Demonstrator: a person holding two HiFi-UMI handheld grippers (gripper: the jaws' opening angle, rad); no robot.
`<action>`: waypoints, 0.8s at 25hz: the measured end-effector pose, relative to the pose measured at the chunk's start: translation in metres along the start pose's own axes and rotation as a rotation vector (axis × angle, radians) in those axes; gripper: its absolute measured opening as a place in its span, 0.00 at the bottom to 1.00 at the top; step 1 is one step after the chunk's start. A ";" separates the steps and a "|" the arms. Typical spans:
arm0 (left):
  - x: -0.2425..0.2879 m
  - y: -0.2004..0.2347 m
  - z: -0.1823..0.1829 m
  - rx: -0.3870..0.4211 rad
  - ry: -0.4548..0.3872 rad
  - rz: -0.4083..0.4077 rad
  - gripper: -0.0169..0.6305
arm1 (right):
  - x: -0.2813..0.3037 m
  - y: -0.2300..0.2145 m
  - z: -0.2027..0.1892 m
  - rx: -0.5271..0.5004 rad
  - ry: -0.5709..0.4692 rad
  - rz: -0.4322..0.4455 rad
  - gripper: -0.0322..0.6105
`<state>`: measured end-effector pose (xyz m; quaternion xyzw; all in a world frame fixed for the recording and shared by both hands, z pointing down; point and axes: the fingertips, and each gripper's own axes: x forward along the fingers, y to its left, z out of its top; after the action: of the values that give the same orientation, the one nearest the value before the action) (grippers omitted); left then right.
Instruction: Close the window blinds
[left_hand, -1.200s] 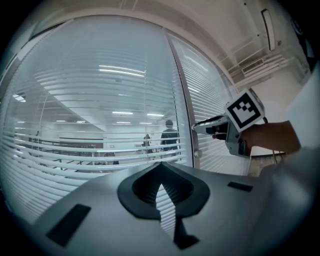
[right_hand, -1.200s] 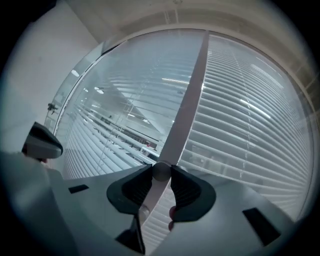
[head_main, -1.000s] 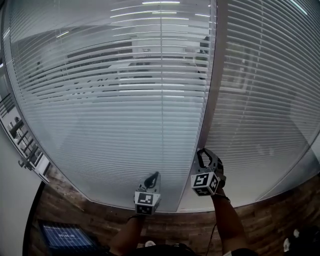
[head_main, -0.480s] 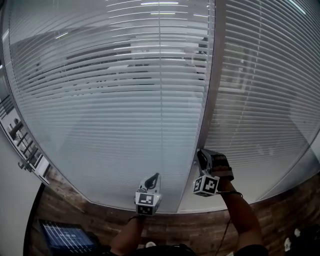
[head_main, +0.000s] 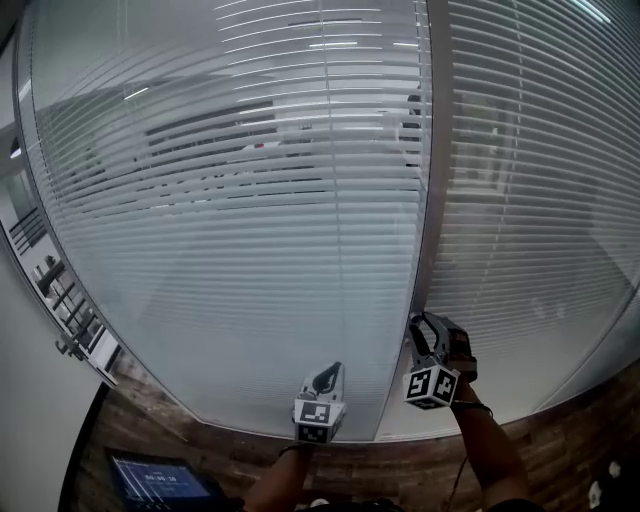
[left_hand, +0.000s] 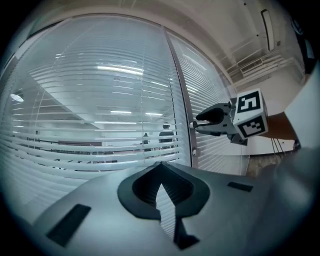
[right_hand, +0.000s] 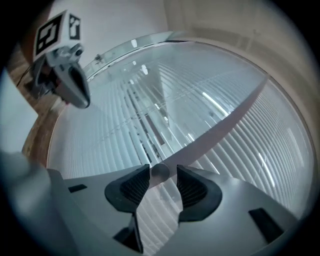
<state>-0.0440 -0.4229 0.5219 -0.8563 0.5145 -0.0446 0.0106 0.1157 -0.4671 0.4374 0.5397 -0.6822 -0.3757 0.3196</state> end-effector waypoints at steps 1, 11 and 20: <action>0.000 0.001 0.000 0.000 -0.001 0.003 0.03 | -0.001 -0.003 0.000 0.127 -0.010 -0.005 0.28; 0.000 0.004 0.003 0.020 -0.003 0.006 0.03 | 0.009 -0.010 -0.014 0.851 -0.015 0.007 0.28; -0.007 0.007 -0.002 0.015 0.011 0.013 0.03 | 0.009 -0.007 -0.013 0.893 -0.028 -0.012 0.24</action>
<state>-0.0531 -0.4200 0.5230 -0.8526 0.5197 -0.0532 0.0145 0.1280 -0.4794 0.4388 0.6234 -0.7788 -0.0536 0.0438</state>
